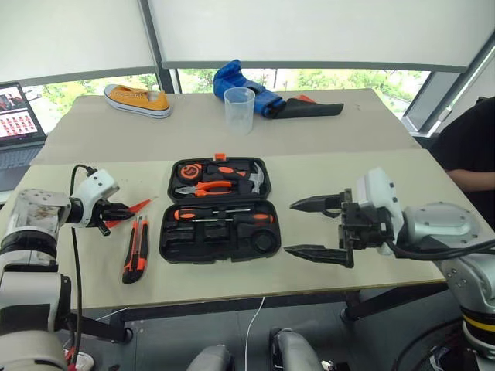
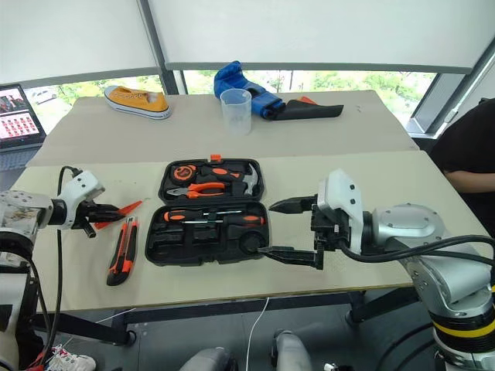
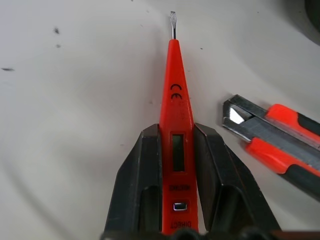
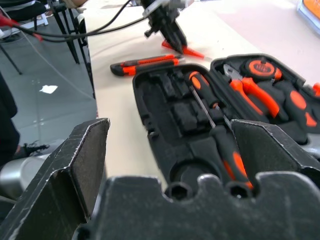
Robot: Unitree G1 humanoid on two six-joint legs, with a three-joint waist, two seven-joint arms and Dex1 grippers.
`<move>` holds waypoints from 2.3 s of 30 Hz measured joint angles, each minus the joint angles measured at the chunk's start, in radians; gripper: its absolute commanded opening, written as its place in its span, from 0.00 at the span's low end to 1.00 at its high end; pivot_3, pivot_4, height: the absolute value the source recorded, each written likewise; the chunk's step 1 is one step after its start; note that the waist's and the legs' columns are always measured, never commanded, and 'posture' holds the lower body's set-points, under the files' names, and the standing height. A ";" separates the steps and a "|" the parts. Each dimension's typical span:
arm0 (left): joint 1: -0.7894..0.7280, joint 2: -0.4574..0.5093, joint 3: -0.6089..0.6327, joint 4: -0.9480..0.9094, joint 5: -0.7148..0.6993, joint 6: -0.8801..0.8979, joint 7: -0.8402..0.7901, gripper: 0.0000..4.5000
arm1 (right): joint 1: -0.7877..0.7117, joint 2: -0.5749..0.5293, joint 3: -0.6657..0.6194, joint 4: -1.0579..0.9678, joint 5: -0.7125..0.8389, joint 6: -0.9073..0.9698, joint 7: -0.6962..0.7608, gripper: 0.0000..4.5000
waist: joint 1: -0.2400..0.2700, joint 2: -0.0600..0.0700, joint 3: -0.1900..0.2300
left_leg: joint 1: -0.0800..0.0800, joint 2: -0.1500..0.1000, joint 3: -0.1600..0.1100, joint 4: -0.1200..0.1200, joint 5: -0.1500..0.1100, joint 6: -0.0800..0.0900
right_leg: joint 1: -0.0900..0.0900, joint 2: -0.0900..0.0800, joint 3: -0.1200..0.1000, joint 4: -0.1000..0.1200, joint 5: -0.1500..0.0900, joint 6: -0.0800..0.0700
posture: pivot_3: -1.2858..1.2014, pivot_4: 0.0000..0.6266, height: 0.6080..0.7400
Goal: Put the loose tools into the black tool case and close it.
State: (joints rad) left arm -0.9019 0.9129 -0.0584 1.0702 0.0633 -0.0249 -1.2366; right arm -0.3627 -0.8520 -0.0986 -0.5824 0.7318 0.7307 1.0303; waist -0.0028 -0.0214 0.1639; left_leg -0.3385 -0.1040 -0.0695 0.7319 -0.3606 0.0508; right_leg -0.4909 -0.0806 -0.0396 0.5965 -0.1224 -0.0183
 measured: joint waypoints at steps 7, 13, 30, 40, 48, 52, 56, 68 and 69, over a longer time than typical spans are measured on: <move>0.057 0.012 0.003 -0.509 -0.153 0.102 -0.259 0.10 | 0.035 -0.019 -0.014 -0.009 0.035 0.000 -0.006 1.00 | 0.008 0.000 0.000 | -0.001 -0.001 0.000 0.000 -0.001 0.002 | 0.001 -0.003 0.000 -0.001 0.001 0.002 | 0.52 0.24 0.88; 0.144 -0.074 -0.104 -0.793 -0.186 0.277 -0.279 0.10 | 0.063 -0.039 -0.009 -0.022 0.035 0.000 -0.009 1.00 | 0.011 0.000 0.000 | -0.001 0.000 0.000 0.003 -0.001 0.002 | 0.001 -0.002 0.001 -0.002 0.001 0.002 | 0.52 0.24 0.88; 0.154 -0.109 -0.204 -0.740 -0.095 0.263 -0.223 0.10 | 0.074 -0.025 0.008 -0.030 0.013 -0.019 -0.080 1.00 | 0.015 0.000 0.000 | 0.001 0.000 0.001 0.004 -0.001 0.002 | 0.002 -0.001 0.002 -0.002 0.001 0.002 | 0.52 0.24 0.88; 0.128 -0.154 -0.224 -0.699 -0.067 0.202 -0.228 0.10 | 0.076 -0.016 0.008 -0.029 -0.002 -0.031 -0.098 1.00 | 0.016 -0.001 0.000 | 0.001 0.000 0.001 0.005 -0.001 0.002 | 0.003 -0.002 0.002 -0.002 0.001 0.002 | 0.52 0.24 0.88; 0.111 -0.165 -0.239 -0.676 -0.054 0.186 -0.240 0.10 | 0.085 -0.004 0.008 -0.029 -0.004 -0.032 -0.116 1.00 | 0.015 -0.001 0.000 | 0.001 0.000 0.001 0.005 -0.001 0.002 | 0.003 -0.002 0.002 -0.002 0.001 0.002 | 0.52 0.24 0.88; 0.103 -0.167 -0.244 -0.654 -0.043 0.177 -0.242 0.48 | 0.096 -0.001 0.008 -0.029 -0.004 -0.033 -0.119 1.00 | 0.015 -0.001 0.000 | 0.001 0.000 0.001 0.005 -0.001 0.002 | 0.003 -0.002 0.002 -0.002 0.001 0.002 | 0.52 0.24 0.88; 0.103 -0.156 -0.247 -0.668 -0.055 0.187 -0.288 0.81 | 0.100 0.001 0.008 -0.030 -0.004 -0.042 -0.119 1.00 | 0.016 -0.001 0.000 | 0.001 0.000 0.001 0.005 -0.001 0.002 | 0.003 -0.002 0.002 -0.002 0.001 0.002 | 0.52 0.24 0.88; 0.143 -0.094 -0.086 -0.738 -0.224 0.277 -0.321 0.49 | 0.100 0.001 0.008 -0.029 -0.004 -0.046 -0.115 1.00 | 0.015 0.000 0.000 | 0.001 0.000 0.001 0.005 -0.001 0.002 | 0.002 -0.001 0.002 -0.002 0.001 0.002 | 0.52 0.24 0.88; 0.159 -0.097 -0.081 -0.738 -0.224 0.258 -0.313 0.40 | 0.100 0.001 0.009 -0.029 -0.004 -0.046 -0.115 1.00 | 0.015 0.000 0.000 | 0.001 0.000 0.001 0.005 -0.001 0.002 | 0.002 -0.001 0.002 -0.002 0.001 0.002 | 0.52 0.24 0.88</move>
State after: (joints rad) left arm -0.7430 0.8156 -0.1396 0.3325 -0.1609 0.2333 -1.5498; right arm -0.2631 -0.8506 -0.0899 -0.6110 0.7282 0.6845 0.9156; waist 0.0118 -0.0218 0.1638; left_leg -0.3372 -0.1037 -0.0680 0.7370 -0.3616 0.0527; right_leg -0.4884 -0.0814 -0.0375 0.5946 -0.1210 -0.0160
